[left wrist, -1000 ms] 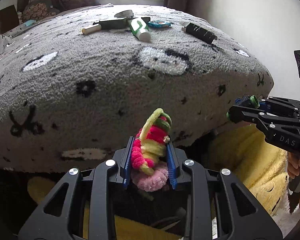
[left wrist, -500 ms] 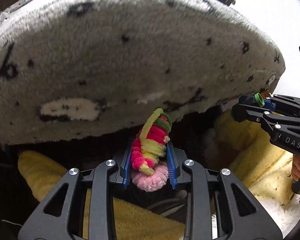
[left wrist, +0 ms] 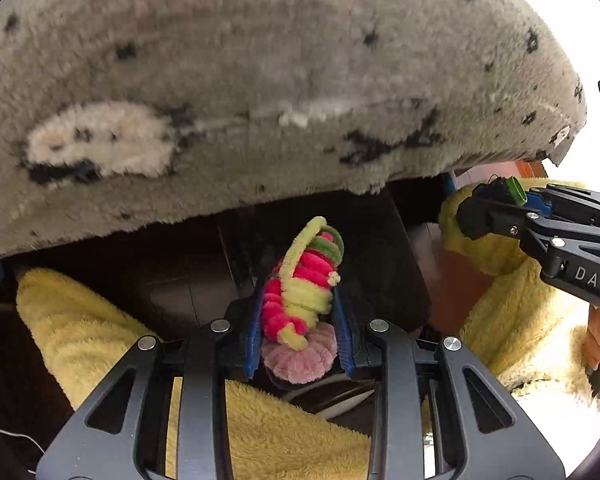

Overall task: Collect trash
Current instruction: 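Lower both tools to the bin and release the roller and toy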

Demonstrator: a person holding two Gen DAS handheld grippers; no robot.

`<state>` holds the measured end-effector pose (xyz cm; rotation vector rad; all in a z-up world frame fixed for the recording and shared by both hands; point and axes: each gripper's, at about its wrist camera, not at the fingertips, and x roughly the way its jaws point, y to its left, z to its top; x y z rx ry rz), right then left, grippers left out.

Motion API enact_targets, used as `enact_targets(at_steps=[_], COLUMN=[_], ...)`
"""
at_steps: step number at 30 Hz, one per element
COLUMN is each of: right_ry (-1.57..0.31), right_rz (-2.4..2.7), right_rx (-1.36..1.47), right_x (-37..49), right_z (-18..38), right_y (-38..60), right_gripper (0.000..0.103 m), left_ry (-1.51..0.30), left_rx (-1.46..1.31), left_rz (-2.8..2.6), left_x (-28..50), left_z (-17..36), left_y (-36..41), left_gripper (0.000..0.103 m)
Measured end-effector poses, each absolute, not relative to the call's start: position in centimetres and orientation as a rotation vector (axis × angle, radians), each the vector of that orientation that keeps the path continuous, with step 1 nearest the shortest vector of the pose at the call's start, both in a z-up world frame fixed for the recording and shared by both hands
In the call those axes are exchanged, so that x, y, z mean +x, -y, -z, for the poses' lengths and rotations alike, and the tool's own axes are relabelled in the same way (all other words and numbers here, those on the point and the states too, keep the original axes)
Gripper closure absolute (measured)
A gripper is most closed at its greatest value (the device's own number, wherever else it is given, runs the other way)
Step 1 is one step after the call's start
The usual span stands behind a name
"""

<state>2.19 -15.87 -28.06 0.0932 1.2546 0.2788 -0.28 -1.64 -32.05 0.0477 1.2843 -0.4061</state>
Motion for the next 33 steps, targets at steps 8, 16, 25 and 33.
enact_targets(at_steps=[8,16,25,33], right_ry=[-1.296,-1.291,-1.232,-1.164], right_rz=[-0.286,-0.295,-0.236,-0.203], right_rx=[0.121,0.156,0.169,0.161], right_x=[2.5,2.9,2.8,2.9], right_z=[29.6,29.8,28.3,25.6], right_y=[15.8,16.2,17.3,18.2], right_gripper=[0.075,0.066,0.020,0.012], left_ry=[-1.340,-1.337,-1.304,-1.214], left_rx=[0.041,0.056,0.051,0.059], left_rz=[0.417,0.412,0.388,0.388], left_x=[-0.5,0.6,1.1,0.8], left_z=[33.6,33.6,30.9,26.7], left_y=[2.5,2.7,1.3,0.7], left_gripper=[0.072,0.052,0.040,0.019])
